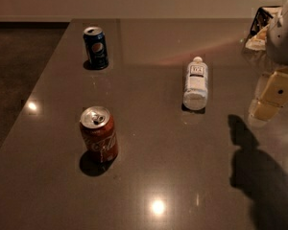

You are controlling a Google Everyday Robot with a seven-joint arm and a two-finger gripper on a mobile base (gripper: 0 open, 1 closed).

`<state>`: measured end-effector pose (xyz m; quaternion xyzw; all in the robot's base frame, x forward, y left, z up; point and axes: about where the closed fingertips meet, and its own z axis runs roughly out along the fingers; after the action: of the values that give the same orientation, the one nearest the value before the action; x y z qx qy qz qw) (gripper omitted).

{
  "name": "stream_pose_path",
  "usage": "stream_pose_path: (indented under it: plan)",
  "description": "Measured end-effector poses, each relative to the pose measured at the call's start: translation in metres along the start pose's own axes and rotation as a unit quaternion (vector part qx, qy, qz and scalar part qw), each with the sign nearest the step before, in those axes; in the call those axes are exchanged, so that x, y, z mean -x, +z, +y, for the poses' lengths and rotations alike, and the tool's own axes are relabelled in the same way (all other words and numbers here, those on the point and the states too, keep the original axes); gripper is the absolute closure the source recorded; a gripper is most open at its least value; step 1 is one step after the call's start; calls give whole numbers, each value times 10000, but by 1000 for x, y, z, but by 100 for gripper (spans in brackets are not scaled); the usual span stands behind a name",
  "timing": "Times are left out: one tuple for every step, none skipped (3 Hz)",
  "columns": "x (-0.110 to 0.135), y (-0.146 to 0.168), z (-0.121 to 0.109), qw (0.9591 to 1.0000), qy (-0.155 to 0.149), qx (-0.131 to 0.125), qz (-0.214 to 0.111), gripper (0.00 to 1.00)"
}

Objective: Place blue plastic bottle upright

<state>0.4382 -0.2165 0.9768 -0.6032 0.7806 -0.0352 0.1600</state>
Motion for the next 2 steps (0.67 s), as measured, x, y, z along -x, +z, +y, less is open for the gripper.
stream_pose_path:
  plan:
    - [0, 0, 0, 10000, 2, -1, -1, 0]
    - [6, -1, -9, 9994, 334, -92, -90, 0]
